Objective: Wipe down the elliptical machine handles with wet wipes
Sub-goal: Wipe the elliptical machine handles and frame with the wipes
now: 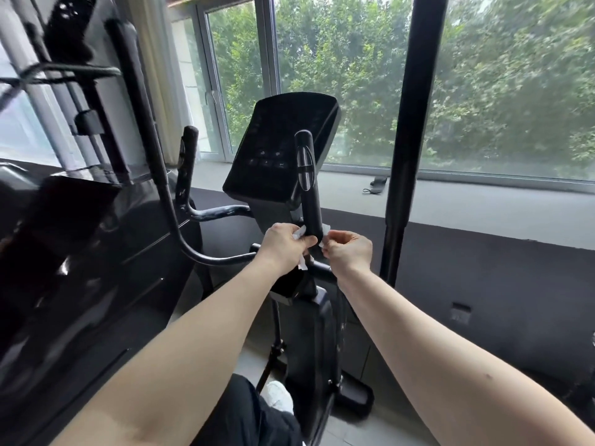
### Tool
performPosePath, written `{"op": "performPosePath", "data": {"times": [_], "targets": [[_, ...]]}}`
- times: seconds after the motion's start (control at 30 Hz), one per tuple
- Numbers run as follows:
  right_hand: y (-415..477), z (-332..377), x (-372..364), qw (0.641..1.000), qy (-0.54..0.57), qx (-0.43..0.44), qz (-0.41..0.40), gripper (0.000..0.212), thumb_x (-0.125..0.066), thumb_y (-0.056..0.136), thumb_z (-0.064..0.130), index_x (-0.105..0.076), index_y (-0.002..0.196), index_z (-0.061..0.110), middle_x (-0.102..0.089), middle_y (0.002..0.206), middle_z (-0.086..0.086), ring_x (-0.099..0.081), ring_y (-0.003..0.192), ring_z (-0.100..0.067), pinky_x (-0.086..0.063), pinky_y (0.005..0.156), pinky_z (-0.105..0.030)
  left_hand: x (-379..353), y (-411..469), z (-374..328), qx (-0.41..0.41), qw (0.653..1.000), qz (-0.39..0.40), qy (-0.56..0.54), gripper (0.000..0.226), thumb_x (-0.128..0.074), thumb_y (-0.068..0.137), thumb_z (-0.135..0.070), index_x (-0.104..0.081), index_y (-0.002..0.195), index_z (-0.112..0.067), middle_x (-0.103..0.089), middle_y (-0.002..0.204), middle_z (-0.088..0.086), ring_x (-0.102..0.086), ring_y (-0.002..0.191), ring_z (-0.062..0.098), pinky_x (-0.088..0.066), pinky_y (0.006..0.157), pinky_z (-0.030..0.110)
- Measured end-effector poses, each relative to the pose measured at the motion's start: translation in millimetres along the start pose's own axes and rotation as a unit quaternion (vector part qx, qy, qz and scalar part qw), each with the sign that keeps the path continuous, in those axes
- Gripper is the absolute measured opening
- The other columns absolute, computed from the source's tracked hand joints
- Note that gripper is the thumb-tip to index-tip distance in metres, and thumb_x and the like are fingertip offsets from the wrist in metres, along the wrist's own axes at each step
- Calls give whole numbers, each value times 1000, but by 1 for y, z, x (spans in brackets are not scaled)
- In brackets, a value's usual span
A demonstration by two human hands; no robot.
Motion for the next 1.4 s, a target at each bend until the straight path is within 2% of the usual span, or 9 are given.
{"op": "performPosePath", "data": {"times": [0.1,0.2,0.47,0.63,0.77,0.93,1.03,1.23,1.4], "targets": [[-2,0,-1,1000,1,0,-3,15,-77,83,17,-77,69,23,-78,77,2,-77,84,-24,-63,87,-46,0,-1,-2,12,1000,-3,2,32,-75,90,-33,-70,73,-6,-75,75,14,-61,59,16,-47,60,28],[1,-2,-1,1000,0,-3,0,19,-75,82,15,-77,65,24,-78,76,1,-76,84,-26,-63,85,-45,0,-1,-3,17,1000,0,9,33,-75,91,-33,-70,75,-5,-75,75,13,-62,60,16,-47,61,28],[2,-4,-2,1000,2,12,1,11,-75,84,15,-77,78,24,-78,83,1,-76,87,-25,-62,89,-44,-2,3,-3,8,1000,-5,28,30,-75,90,-32,-70,69,-10,-70,65,0,-64,65,18,-49,68,30],[-7,-9,4,999,-14,49,11,9,-73,89,13,-79,89,21,-78,85,3,-75,86,-19,-61,88,-41,-7,4,2,6,999,-32,16,35,-77,89,-31,-63,61,-16,-68,65,0,-60,59,14,-47,63,28],[-2,1,10,997,-27,53,45,20,-78,85,9,-73,73,24,-78,79,1,-77,82,-22,-63,86,-44,-8,4,6,-5,999,-41,14,34,-78,89,-36,-66,63,-17,-69,61,-3,-69,68,20,-52,69,33],[-11,-1,17,995,-23,69,69,10,-78,89,14,-76,90,24,-78,88,3,-77,84,-13,-62,89,-35,-10,6,13,-23,999,-35,-4,33,-78,90,-32,-66,63,-16,-63,53,-9,-60,56,9,-45,60,27],[-10,0,15,996,-19,72,51,11,-78,87,8,-76,94,17,-76,82,4,-74,75,-7,-59,79,-24,-12,9,16,-34,999,-38,-19,31,-78,90,-30,-66,64,-16,-64,56,-8,-59,57,10,-45,59,25],[-9,-1,5,997,-16,76,25,13,-81,84,3,-77,87,14,-78,74,0,-76,69,-15,-62,77,-33,-12,19,29,-58,997,-23,-42,28,-78,90,-28,-66,66,-18,-68,62,-7,-60,55,4,-47,60,20],[-11,3,7,996,1,82,23,16,-81,84,-4,-75,84,11,-78,74,-5,-77,70,-21,-61,66,-28,-16,25,35,-64,995,-3,-80,34,-80,89,-28,-61,60,-25,-63,56,-13,-52,51,1,-41,57,19]]}}
Point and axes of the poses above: each hand's wrist, its own y-axis towards the middle knuckle, its own x-axis out of the back of the hand, z = x × y, the point moved 1 cm from there along y, towards the middle knuckle
